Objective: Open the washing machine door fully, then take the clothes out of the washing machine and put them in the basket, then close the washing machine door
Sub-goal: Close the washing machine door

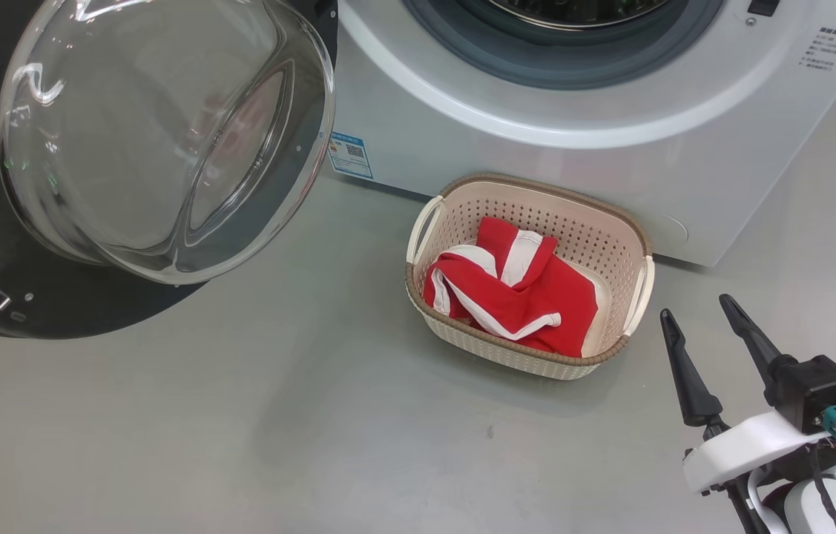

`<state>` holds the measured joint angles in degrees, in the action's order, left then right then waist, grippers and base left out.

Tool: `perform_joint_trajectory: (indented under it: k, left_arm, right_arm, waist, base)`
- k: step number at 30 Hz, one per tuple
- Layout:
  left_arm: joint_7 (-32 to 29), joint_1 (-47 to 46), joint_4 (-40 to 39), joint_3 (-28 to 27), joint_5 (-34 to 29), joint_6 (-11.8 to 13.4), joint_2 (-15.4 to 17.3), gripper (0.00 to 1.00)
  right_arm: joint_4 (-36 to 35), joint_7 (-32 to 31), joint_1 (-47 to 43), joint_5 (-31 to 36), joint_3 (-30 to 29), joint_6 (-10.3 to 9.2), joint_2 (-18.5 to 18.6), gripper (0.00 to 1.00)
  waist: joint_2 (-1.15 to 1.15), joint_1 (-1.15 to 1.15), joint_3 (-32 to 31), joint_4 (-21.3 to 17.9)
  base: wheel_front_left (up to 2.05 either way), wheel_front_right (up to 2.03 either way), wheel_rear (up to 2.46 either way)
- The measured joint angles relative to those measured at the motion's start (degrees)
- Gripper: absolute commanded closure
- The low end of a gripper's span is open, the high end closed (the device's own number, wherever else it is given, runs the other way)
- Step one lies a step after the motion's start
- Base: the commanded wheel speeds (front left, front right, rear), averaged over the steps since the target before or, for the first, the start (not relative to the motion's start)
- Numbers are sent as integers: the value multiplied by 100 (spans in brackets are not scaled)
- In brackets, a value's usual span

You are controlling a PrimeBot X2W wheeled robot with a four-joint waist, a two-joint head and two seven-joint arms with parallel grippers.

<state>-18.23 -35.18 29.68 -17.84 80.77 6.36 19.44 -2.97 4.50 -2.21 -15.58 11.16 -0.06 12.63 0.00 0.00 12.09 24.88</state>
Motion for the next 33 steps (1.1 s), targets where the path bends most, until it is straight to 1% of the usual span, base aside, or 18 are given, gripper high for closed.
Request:
perform_joint_trajectory:
  k: [5,10,15,20,33]
  left_arm:
    - [-147,-2,130,11,29,-1,77,100]
    - [-375,-2,183,66,46,-20,160,100]
    - [-662,-2,247,73,255,-163,236,100]
    - [-927,-2,303,29,421,-270,242,100]
    - [-1752,28,334,-31,1027,-538,121,100]
  right_arm:
    - [-5,-1,52,0,-1,44,11,0]
    - [-4,-20,53,-1,-2,48,19,0]
    - [-3,-24,53,-1,-3,48,21,0]
    - [-2,-24,53,-9,-3,48,22,0]
    - [9,-48,52,-38,16,47,8,0]
  waist:
    - [0,0,9,-14]
    - [0,0,-7,-36]
    - [0,0,-29,-54]
    - [0,0,-56,-59]
    - [0,0,-120,-50]
  base:
    - [0,0,0]
    - [0,0,0]
    - [0,0,0]
    - [0,0,0]
    - [0,0,0]
